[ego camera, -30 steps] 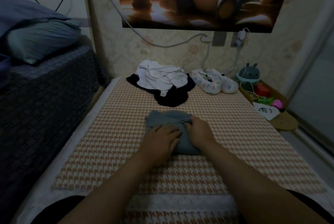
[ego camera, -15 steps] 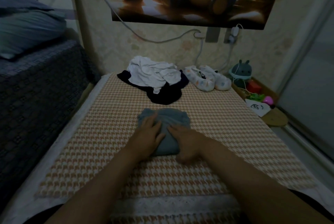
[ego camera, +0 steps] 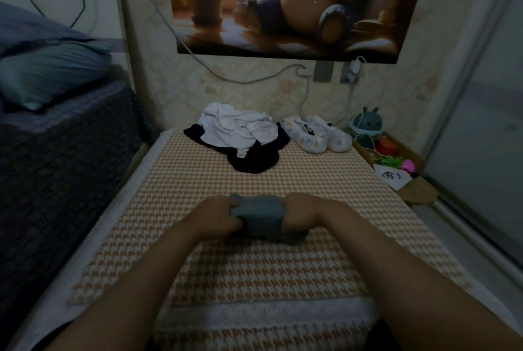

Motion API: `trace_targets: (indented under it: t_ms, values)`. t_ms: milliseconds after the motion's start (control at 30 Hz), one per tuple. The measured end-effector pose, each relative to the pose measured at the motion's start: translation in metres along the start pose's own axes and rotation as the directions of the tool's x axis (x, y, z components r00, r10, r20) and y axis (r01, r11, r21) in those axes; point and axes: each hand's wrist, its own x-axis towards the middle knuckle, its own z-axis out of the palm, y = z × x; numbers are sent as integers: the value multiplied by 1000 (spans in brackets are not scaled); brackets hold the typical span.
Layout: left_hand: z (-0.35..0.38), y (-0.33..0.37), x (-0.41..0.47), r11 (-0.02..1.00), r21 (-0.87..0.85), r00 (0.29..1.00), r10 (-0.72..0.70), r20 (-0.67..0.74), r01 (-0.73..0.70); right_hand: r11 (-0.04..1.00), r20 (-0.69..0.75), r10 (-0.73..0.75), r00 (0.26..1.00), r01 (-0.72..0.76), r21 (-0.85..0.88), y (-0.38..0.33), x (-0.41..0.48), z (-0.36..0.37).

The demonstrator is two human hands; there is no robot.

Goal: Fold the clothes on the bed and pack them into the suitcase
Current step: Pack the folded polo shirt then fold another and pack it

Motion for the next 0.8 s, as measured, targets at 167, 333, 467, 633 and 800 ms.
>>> trace_targets:
  t_ms: [167, 333, 467, 633, 800]
  values:
    - [-8, 7, 2, 931, -327, 977, -200, -79, 164, 916, -139, -1, 990, 57, 396, 25, -5, -3]
    - [3, 11, 19, 987, -148, 896, -121, -427, 62, 933, -404, 15, 915, 132, 334, 35, 18, 15]
    - [26, 15, 31, 990, 132, 894, 10, -448, 55, 979, -414, -124, 902, 44, -199, 38, 47, 32]
    - [46, -4, 48, 951, 250, 966, 221, -133, -183, 929, -317, -119, 941, -7, -369, 33, 70, 37]
    - [50, -12, 55, 993, 117, 999, 29, 37, -33, 978, -311, -122, 943, 168, 125, 40, 78, 55]
